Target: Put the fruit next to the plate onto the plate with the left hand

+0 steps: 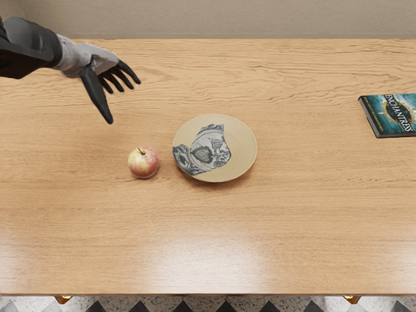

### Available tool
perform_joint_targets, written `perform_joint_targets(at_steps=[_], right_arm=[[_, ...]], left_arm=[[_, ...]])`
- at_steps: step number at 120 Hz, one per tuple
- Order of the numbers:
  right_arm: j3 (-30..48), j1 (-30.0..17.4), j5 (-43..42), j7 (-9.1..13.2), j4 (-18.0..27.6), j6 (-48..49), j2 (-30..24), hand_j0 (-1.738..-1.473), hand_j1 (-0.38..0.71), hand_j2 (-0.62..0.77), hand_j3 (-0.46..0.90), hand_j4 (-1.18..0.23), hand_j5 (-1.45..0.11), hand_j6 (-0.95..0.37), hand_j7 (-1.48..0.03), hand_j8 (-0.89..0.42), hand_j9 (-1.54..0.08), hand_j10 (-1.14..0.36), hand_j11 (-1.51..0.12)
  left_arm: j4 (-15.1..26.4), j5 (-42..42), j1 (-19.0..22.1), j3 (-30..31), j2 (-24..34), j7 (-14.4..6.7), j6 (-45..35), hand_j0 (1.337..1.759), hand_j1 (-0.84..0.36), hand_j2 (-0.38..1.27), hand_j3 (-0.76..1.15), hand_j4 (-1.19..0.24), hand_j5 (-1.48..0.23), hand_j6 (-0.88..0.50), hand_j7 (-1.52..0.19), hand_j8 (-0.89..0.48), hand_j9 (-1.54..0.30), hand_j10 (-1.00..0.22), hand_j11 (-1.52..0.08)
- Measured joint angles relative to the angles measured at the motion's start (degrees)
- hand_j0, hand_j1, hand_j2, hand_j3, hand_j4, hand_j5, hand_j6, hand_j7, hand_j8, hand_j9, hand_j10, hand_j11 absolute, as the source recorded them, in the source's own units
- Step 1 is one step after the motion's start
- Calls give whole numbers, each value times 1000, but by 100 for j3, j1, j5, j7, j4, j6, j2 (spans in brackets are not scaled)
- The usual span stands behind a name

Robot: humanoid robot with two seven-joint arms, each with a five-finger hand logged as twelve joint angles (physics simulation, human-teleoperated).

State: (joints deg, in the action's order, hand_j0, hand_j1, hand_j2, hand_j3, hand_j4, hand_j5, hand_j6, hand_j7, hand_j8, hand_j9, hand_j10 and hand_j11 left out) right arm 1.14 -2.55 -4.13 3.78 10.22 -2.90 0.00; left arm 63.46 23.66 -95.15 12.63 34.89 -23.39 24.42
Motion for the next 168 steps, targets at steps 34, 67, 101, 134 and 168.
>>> perform_joint_targets(at_steps=[34, 67, 101, 134, 168], right_arm=[[0, 0, 0, 0, 0, 0, 0, -1658, -318, -5, 0, -26, -34, -26, -34, -26, -34, -26, -34], [0, 0, 0, 0, 1, 0, 0, -1658, -318, -5, 0, -26, -34, -26, -34, -26, -34, -26, -34], [0, 0, 0, 0, 0, 0, 0, -1658, -318, -5, 0, -26, -34, -26, -34, -26, -34, -26, -34], [0, 0, 0, 0, 1, 0, 0, -1658, -318, -5, 0, -26, -34, -26, -34, -26, -34, -26, -34], [0, 0, 0, 0, 1, 0, 0, -1658, -318, -5, 0, -26, -34, -26, -34, -26, -34, -26, -34]], left_arm=[[1589, -717, -1424, 2514, -605, -7, -2470, 1658, 51, 50, 0, -250, -323, -250, -323, -250, -323, -249, -323], [2907, -1276, -2051, 3506, -1383, -512, -4612, 1658, 51, 50, 0, -249, -323, -250, -323, -250, -323, -249, -323], [3468, -1319, -2171, 3671, -2004, -1111, -5785, 1658, 51, 50, 0, -249, -323, -250, -323, -249, -323, -249, -323], [3458, -1342, -2027, 3692, -2806, -1158, -5931, 1658, 51, 50, 0, -249, -323, -249, -323, -249, -323, -249, -323], [2812, -1318, -1569, 3699, -3254, -1145, -5941, 1658, 51, 50, 0, -249, -323, -249, -323, -249, -323, -249, -323]])
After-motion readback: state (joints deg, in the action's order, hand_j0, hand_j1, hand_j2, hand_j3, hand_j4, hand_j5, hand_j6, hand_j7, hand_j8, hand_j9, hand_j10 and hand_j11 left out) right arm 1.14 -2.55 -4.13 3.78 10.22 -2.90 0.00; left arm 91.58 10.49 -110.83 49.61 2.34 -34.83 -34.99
